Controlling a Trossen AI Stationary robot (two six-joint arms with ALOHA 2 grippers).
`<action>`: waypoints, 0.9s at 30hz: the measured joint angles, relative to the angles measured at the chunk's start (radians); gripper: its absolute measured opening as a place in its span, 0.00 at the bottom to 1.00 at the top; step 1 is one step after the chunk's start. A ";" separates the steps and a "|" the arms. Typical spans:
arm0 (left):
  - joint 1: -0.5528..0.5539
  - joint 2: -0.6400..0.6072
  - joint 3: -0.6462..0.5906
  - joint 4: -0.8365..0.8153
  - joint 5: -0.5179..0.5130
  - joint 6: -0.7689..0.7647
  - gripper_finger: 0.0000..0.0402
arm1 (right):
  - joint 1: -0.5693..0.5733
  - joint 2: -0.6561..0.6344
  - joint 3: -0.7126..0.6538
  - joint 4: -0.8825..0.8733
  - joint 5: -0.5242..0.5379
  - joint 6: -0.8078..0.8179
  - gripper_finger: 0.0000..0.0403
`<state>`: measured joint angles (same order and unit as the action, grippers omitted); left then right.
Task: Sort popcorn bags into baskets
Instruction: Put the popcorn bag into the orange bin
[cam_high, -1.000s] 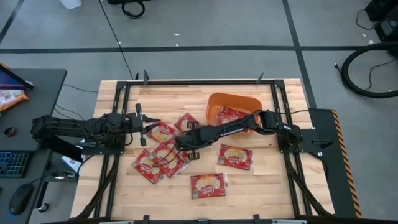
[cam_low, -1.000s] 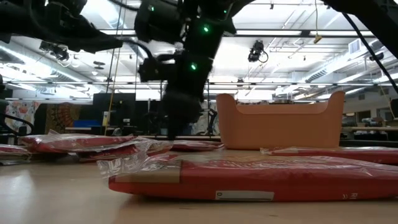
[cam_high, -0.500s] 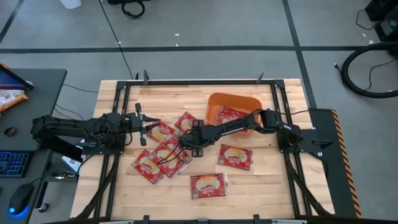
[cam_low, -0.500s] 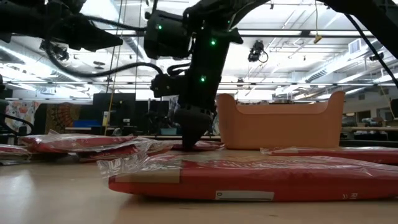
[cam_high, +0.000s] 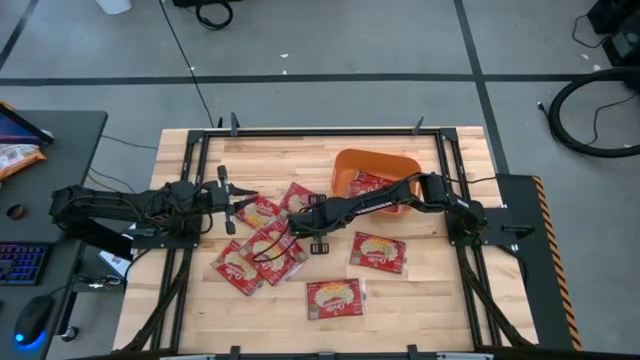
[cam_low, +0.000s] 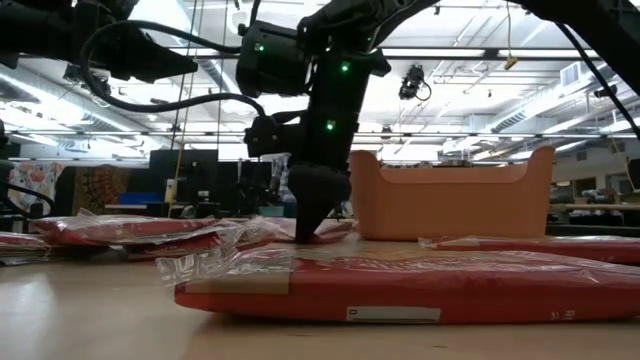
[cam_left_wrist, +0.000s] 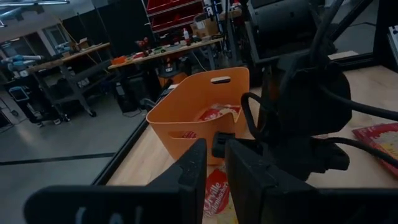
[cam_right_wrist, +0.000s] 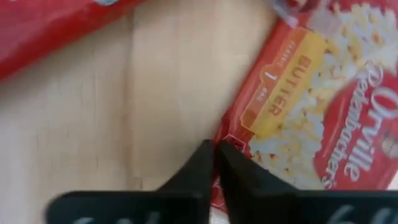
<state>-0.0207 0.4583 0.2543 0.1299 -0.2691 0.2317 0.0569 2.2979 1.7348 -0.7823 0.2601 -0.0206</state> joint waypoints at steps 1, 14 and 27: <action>0.000 0.000 0.000 0.000 0.000 0.000 0.16 | 0.005 -0.005 0.000 -0.004 0.002 -0.013 0.03; 0.000 0.000 0.000 0.000 0.000 -0.001 0.16 | 0.076 -0.185 -0.005 -0.040 0.056 -0.093 0.01; 0.000 0.000 0.000 0.000 0.000 -0.004 0.16 | 0.123 -0.222 -0.004 -0.187 0.119 -0.084 0.01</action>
<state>-0.0208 0.4583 0.2543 0.1299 -0.2691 0.2276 0.1797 2.0754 1.7306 -0.9695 0.3788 -0.1047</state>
